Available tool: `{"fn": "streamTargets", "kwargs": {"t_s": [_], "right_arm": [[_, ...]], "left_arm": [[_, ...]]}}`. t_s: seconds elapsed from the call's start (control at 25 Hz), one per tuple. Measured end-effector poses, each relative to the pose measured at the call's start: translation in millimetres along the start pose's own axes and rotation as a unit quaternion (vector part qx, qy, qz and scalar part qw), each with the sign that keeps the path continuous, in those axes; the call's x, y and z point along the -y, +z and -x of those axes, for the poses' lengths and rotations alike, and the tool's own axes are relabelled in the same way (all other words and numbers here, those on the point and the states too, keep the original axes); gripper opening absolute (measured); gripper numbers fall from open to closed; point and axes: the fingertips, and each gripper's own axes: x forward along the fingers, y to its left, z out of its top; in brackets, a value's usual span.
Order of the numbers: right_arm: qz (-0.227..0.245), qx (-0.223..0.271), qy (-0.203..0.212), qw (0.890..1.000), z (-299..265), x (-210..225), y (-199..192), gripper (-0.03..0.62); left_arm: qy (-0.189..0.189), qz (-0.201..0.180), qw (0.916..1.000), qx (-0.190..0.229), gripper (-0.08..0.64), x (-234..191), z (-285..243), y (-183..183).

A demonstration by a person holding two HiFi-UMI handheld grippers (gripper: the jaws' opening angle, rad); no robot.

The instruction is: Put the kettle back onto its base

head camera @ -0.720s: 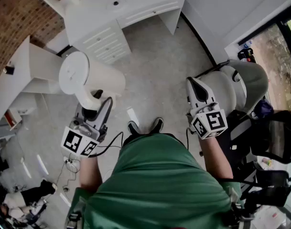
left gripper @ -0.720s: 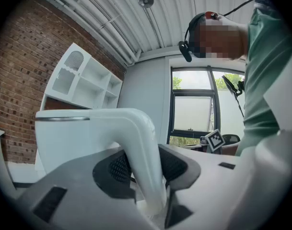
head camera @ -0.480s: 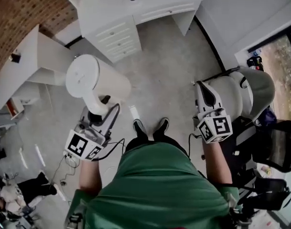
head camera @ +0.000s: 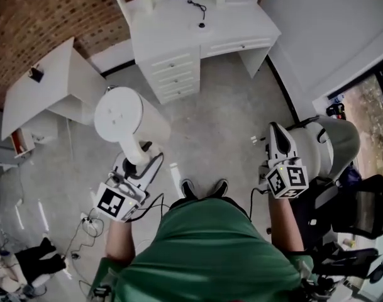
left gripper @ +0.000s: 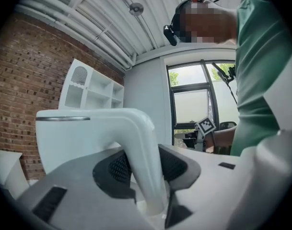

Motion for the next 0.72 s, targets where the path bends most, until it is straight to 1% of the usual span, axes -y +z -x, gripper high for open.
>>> {"fn": "streamTargets", "kwargs": {"t_s": [0.12, 0.24, 0.32, 0.44, 0.56, 0.72], "right_arm": [[0.009, 0.017, -0.013, 1.0, -1.2, -16.2, 13.2, 0.025], [0.019, 0.032, -0.031, 0.999, 1.0, -25.6, 21.4, 0.029], [0.023, 0.032, -0.039, 0.998, 3.7, -29.5, 21.5, 0.077], [0.023, 0.026, -0.046, 0.998, 2.6, -31.6, 17.0, 0.094], [0.018, 0.024, -0.042, 0.999, -9.2, -30.0, 10.6, 0.112], [0.01, 0.016, -0.022, 1.0, -40.1, -24.6, 1.8, 0.117]], "left_arm": [[-0.001, 0.0, 0.9999, 0.013, 0.155, -12.1, 19.1, 6.4], [-0.012, 0.002, 0.9996, 0.025, 0.155, -23.1, 28.8, 9.3], [-0.019, -0.001, 0.9995, 0.026, 0.155, -28.3, 31.2, 8.7], [-0.024, -0.001, 0.9995, 0.02, 0.155, -36.7, 30.6, 4.8], [-0.024, 0.001, 0.9996, 0.017, 0.155, -48.5, 22.6, 2.3], [-0.014, 0.0, 0.9998, 0.016, 0.155, -61.6, 1.9, -0.7]]}}
